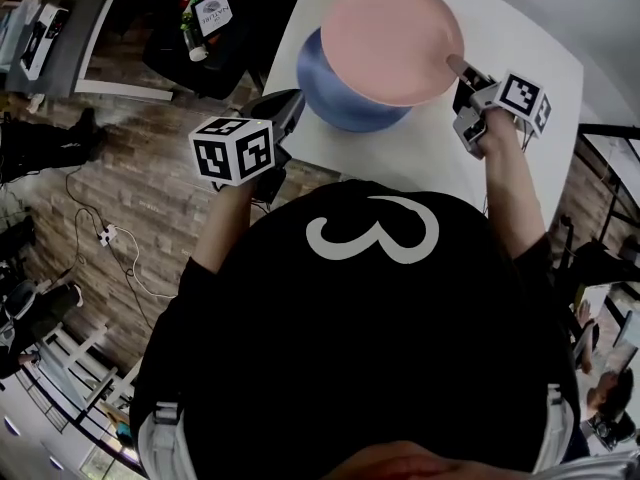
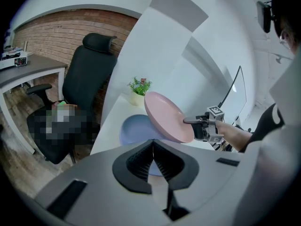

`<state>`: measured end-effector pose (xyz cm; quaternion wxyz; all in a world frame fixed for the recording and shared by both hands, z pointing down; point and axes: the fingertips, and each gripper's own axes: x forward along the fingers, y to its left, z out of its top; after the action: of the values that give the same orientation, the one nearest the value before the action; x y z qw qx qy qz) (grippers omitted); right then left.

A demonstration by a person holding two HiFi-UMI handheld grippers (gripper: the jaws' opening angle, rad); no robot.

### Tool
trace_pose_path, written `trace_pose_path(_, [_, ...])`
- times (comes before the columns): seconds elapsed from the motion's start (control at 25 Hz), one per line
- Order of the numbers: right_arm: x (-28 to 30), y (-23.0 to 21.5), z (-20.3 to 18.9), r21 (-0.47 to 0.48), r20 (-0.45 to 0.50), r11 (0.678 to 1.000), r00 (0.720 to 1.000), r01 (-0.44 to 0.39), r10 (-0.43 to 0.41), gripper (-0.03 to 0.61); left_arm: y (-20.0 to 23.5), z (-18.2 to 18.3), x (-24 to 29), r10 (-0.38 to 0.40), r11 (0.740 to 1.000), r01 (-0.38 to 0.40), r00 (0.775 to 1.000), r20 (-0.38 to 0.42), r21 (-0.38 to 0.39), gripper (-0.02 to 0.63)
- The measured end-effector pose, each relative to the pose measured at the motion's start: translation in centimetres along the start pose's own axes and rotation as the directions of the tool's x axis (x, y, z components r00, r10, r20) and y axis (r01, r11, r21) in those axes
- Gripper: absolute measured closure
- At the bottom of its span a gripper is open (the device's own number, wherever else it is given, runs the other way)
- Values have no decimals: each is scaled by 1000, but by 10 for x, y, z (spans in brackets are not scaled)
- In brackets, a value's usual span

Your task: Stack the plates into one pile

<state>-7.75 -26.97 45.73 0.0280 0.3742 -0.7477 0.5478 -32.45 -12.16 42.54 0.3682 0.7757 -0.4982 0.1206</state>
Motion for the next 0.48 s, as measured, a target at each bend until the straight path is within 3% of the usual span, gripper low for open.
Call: trace_pose_path(0.48, [29, 13, -43, -35, -107, 998, 993, -60, 56, 526, 21, -16, -11, 32, 999, -32, 999, -6, -44, 597])
